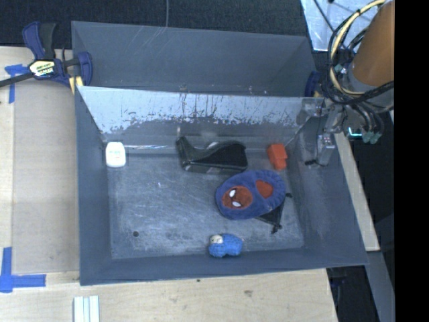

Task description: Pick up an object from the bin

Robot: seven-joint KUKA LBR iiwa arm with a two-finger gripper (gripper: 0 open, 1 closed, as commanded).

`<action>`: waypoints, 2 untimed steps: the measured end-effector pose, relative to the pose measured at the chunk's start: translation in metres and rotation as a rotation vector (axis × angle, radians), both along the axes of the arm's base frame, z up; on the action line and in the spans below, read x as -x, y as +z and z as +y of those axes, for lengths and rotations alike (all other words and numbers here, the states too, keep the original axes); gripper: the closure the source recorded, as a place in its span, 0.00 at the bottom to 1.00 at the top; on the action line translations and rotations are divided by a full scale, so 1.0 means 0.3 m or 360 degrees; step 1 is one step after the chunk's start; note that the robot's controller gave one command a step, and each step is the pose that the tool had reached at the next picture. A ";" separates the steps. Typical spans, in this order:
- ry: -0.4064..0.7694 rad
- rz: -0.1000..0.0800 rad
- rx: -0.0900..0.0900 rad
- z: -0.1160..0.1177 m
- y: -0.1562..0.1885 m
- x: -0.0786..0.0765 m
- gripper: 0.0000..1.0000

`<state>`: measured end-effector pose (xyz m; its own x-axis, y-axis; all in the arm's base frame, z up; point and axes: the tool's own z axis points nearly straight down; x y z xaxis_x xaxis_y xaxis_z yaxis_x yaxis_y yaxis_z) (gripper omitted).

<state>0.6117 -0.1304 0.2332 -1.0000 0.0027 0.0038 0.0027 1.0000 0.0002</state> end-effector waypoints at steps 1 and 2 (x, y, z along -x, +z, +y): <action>0.0125 0.0001 -0.0005 0.202 -0.432 -0.037 0.00; -0.0171 -0.0026 0.0009 0.313 -0.532 0.119 0.00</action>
Offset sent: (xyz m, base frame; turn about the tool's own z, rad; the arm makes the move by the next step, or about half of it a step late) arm 0.0123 0.0583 -0.1249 -0.0759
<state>0.5760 -0.0364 0.0736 -0.9938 0.1102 -0.0125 0.1103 0.9939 -0.0042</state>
